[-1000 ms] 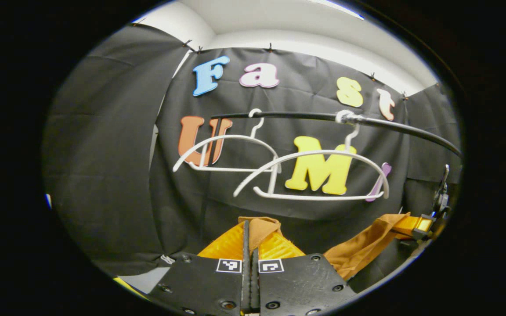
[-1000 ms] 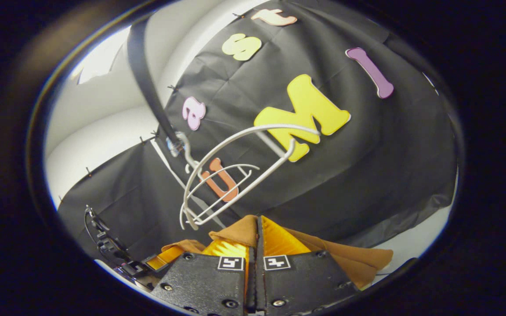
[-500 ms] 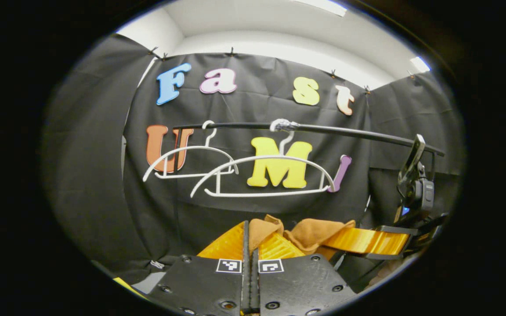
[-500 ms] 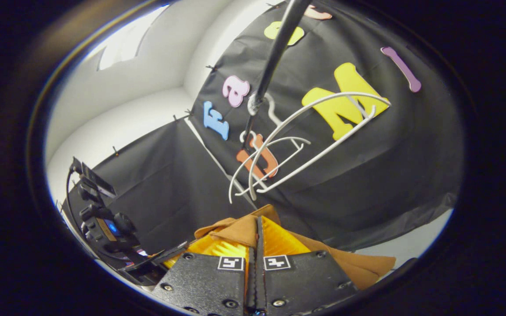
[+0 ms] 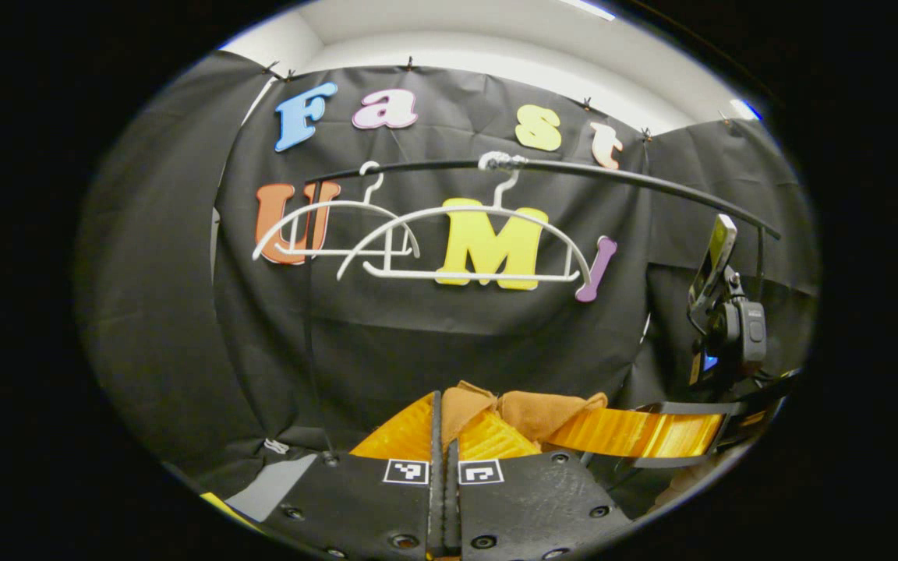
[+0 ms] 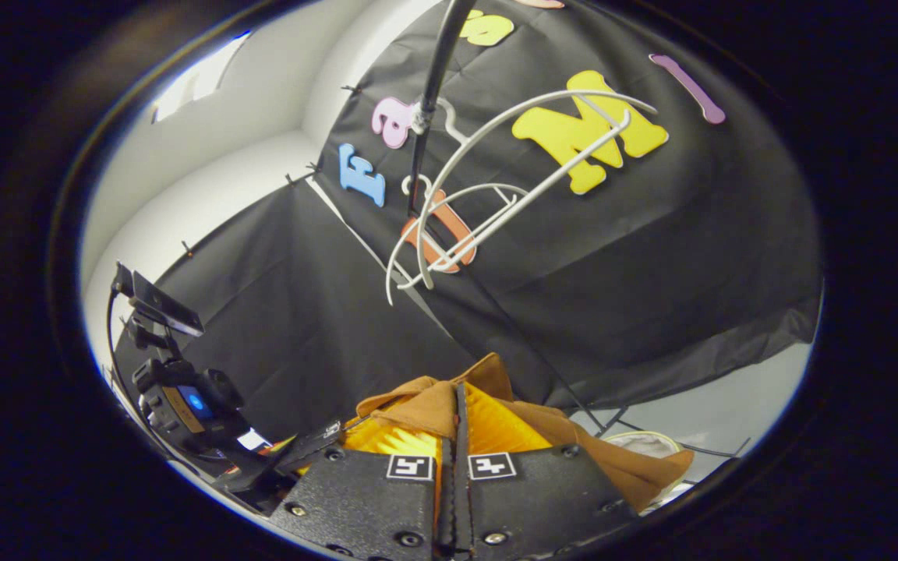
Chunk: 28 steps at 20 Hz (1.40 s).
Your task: Grasp the clothes on the hanger with both hands and then place them into the laundry hamper below.
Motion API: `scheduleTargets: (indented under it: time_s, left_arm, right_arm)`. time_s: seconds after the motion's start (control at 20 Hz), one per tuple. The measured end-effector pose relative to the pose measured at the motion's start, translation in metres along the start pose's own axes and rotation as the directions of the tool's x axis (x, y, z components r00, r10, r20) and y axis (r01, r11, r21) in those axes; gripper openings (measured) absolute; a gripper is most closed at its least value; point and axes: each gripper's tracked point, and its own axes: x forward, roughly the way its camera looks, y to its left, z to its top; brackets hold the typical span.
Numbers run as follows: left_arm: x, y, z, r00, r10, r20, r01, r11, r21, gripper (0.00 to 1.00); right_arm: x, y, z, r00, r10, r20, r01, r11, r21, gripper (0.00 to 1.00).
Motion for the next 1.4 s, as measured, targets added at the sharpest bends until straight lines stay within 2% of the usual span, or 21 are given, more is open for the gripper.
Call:
scheduleTargets:
  time_s: [0.25,0.4,0.55,0.7,0.85,1.0,1.15,1.2,1.4]
  left_arm:
    - [0.009,0.011,-0.068,0.996,0.002,-0.086,-0.004,1.0,-0.029,0.0]
    - [0.017,0.018,-0.116,0.987,0.006,-0.16,-0.019,0.997,-0.077,0.0]
    - [0.023,0.02,-0.169,0.969,0.013,-0.247,-0.04,0.993,-0.108,0.0]
    - [0.025,0.022,-0.225,0.943,0.007,-0.333,-0.061,0.987,-0.152,0.0]
    - [0.03,0.024,-0.275,0.901,0.014,-0.433,-0.096,0.981,-0.168,0.0]
    - [0.03,0.024,-0.312,0.859,0.041,-0.511,-0.124,0.984,-0.13,0.0]
    - [0.021,0.035,-0.333,0.815,0.058,-0.576,-0.156,0.98,-0.122,0.0]
    - [0.019,0.037,-0.333,0.811,0.061,-0.582,-0.167,0.977,-0.13,0.0]
    - [0.026,0.041,-0.328,0.817,0.067,-0.572,-0.147,0.984,-0.096,0.0]
  right_arm:
    - [0.016,-0.045,-0.052,0.991,-0.06,-0.119,0.063,0.998,0.015,0.04]
    - [0.024,-0.078,-0.091,0.971,-0.124,-0.205,0.123,0.992,-0.015,0.04]
    - [0.03,-0.118,-0.128,0.938,-0.197,-0.286,0.196,0.98,-0.033,0.04]
    - [0.029,-0.156,-0.169,0.893,-0.27,-0.361,0.267,0.962,-0.059,0.04]
    - [0.029,-0.185,-0.205,0.833,-0.342,-0.435,0.342,0.936,-0.081,0.04]
    - [0.026,-0.207,-0.235,0.774,-0.399,-0.492,0.4,0.91,-0.108,0.04]
    - [0.024,-0.232,-0.243,0.715,-0.469,-0.519,0.451,0.876,-0.17,0.04]
    - [0.023,-0.234,-0.243,0.705,-0.474,-0.528,0.457,0.872,-0.173,0.04]
    - [0.021,-0.235,-0.243,0.7,-0.488,-0.521,0.465,0.866,-0.187,0.04]
